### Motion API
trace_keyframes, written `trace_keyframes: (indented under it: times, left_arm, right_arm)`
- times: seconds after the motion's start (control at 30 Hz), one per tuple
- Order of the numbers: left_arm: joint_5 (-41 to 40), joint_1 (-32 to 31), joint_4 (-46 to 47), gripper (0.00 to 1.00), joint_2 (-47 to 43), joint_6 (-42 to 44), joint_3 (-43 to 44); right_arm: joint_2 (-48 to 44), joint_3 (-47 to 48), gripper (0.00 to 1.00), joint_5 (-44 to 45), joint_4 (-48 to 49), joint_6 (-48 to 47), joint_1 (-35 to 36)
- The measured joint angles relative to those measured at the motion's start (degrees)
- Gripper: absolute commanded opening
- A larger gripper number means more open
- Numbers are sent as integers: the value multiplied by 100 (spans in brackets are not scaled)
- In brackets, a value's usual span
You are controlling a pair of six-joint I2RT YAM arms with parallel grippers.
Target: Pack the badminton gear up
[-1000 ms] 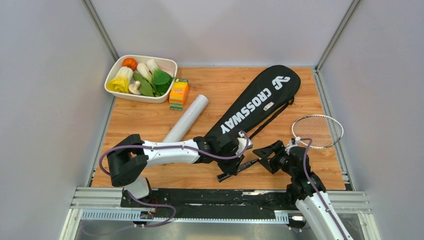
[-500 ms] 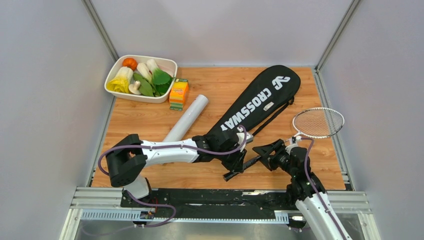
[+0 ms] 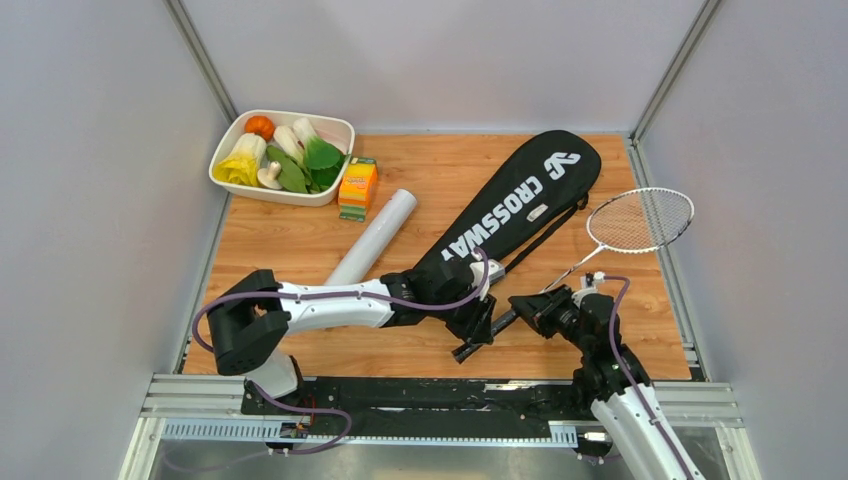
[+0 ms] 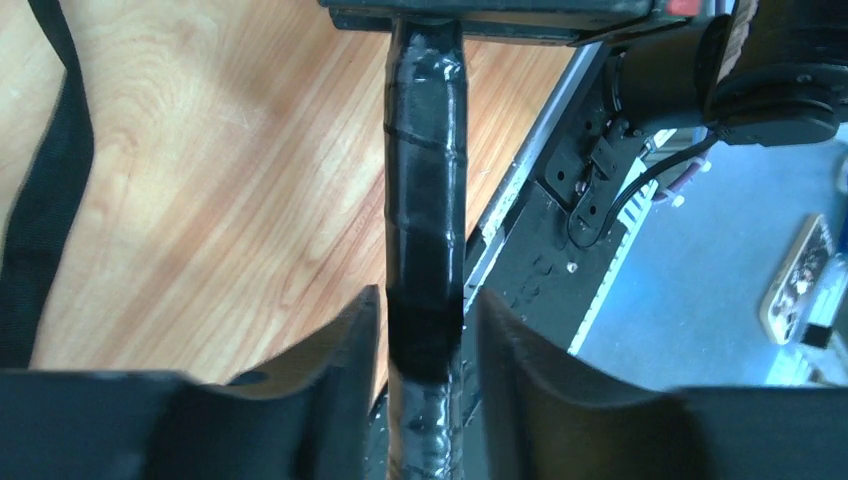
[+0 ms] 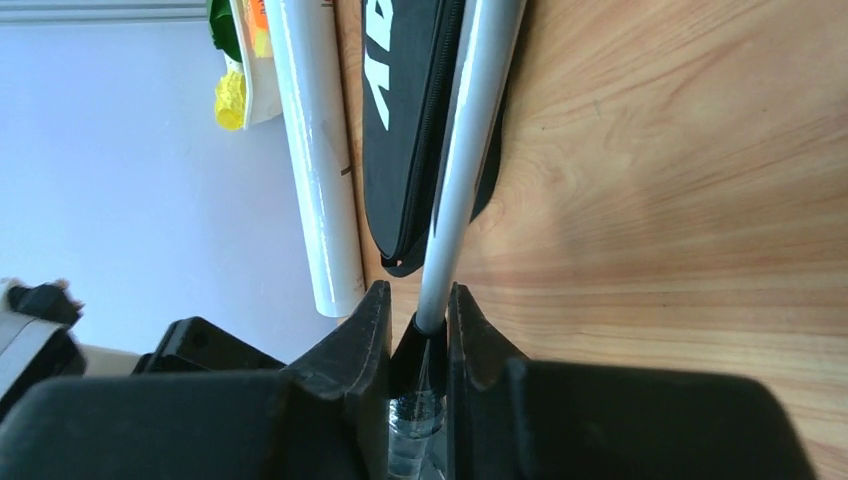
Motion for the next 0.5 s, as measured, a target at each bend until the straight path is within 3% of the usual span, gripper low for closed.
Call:
trace_keyframes:
  times: [0.03,0.1,0.23,0.5]
  left_arm:
    - [-46,0,-26,70,-44,39,0]
    - [-87,44,-83,73,-173,177,2]
    - [-234,197,-516,74,-520,498,201]
    - [-566,1202,-1248,71,-721,1366,1067]
  right_arm:
    - [-2,-2,0,-7,20,9,0]
    - [55,-13,0,-28,70,-15,7]
    - [317,-28,0,-177,199,-234,11]
    - [667,-26,0,-697,221,-841,11]
